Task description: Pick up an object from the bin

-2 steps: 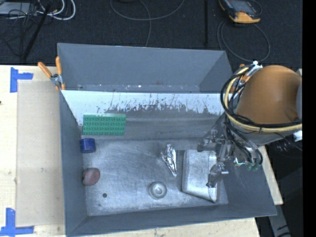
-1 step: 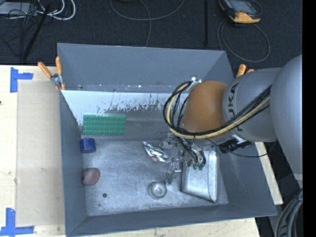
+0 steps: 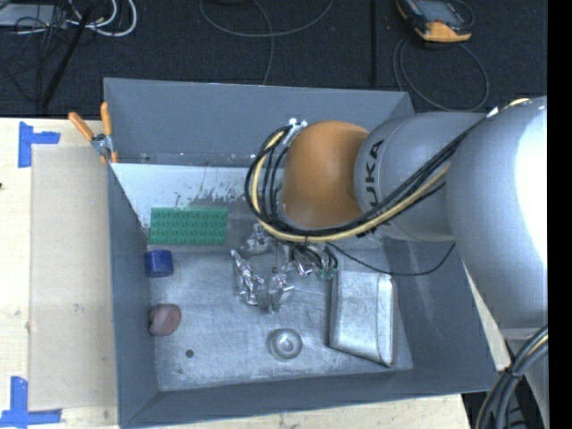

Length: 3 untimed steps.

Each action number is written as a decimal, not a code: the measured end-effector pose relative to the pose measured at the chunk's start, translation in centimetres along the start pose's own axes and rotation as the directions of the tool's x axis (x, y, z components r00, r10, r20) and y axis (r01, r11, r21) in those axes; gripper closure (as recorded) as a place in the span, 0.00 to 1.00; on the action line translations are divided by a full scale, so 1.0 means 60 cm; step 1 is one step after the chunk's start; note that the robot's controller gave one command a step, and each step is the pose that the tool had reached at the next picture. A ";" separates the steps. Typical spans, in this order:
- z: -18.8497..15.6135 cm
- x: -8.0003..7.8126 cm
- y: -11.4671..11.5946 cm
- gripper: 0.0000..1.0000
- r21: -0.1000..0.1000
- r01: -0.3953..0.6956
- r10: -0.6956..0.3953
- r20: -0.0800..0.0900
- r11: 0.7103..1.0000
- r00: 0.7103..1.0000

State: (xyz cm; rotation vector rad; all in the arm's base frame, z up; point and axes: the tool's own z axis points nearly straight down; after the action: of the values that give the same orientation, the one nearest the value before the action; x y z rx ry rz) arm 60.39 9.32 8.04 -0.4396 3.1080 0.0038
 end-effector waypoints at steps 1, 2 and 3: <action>0.011 0.024 0.032 0.00 0.005 0.036 -0.036 0.008 0.999 0.999; 0.009 0.023 0.034 1.00 0.002 0.035 -0.035 0.009 0.999 0.999; 0.013 0.025 0.034 0.00 0.002 0.036 -0.036 0.004 0.999 0.999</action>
Offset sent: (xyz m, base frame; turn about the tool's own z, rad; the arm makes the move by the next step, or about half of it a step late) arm -0.0230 0.0149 -0.0104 -0.0356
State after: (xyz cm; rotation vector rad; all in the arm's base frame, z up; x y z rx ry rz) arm 58.36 10.85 7.29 -0.4942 3.0950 0.0018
